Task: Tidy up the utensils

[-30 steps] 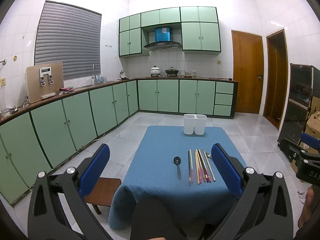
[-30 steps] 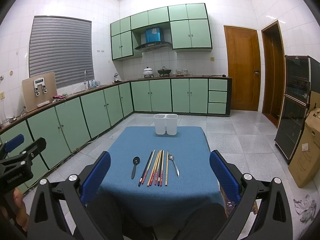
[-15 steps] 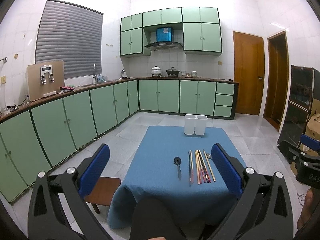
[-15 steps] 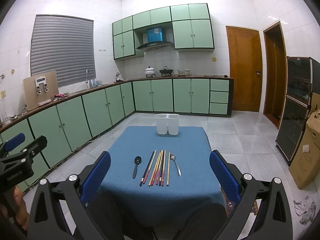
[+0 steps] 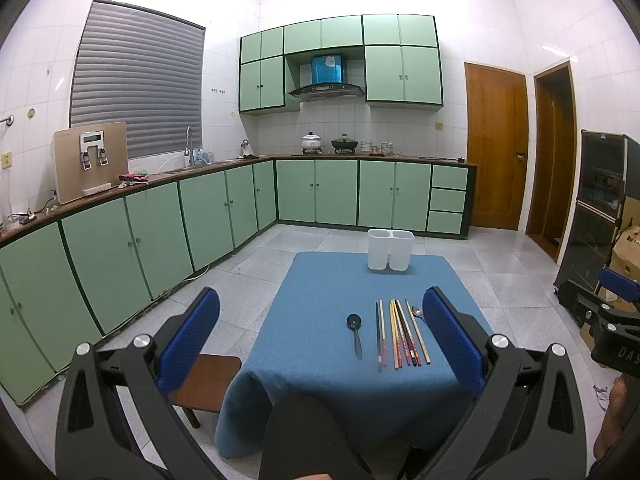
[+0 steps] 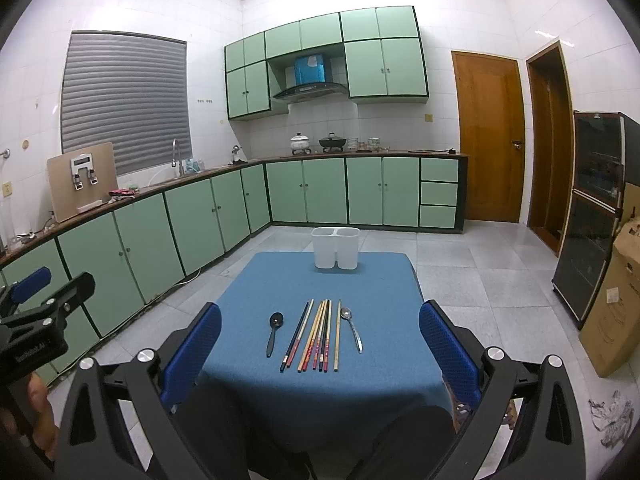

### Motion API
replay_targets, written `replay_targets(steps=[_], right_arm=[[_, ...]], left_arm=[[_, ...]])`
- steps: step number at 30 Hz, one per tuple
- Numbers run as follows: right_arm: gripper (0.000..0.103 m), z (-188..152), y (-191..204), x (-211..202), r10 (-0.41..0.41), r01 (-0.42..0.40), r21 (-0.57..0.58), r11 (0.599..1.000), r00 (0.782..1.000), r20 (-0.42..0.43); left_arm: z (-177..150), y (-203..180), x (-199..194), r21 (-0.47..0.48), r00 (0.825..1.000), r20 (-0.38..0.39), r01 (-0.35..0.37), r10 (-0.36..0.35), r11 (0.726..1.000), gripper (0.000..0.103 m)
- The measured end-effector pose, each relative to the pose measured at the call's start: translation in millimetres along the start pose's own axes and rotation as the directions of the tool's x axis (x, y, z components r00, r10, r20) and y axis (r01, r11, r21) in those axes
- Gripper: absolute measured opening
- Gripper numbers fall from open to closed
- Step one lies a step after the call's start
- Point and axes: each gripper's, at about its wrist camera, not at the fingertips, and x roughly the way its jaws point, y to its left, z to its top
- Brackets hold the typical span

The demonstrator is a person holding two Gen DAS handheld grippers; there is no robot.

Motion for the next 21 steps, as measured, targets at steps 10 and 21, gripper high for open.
replay_targets(steps=[10,21], right_arm=[[0.097,0.3,-1.3,1.8,0.002,-0.002,0.004,1.0,1.0,-0.013],[0.097,0.0,0.6,3.0,0.003,-0.003,0.004,1.0,1.0,-0.013]], left_arm=[[0.0,-1.9,1.9,-0.001,1.0,-0.01,-0.002,0.002,1.0,0.098],[2.0,-1.6,5.4,-0.002,1.0,-0.011,0.0,0.0,1.0,0.098]])
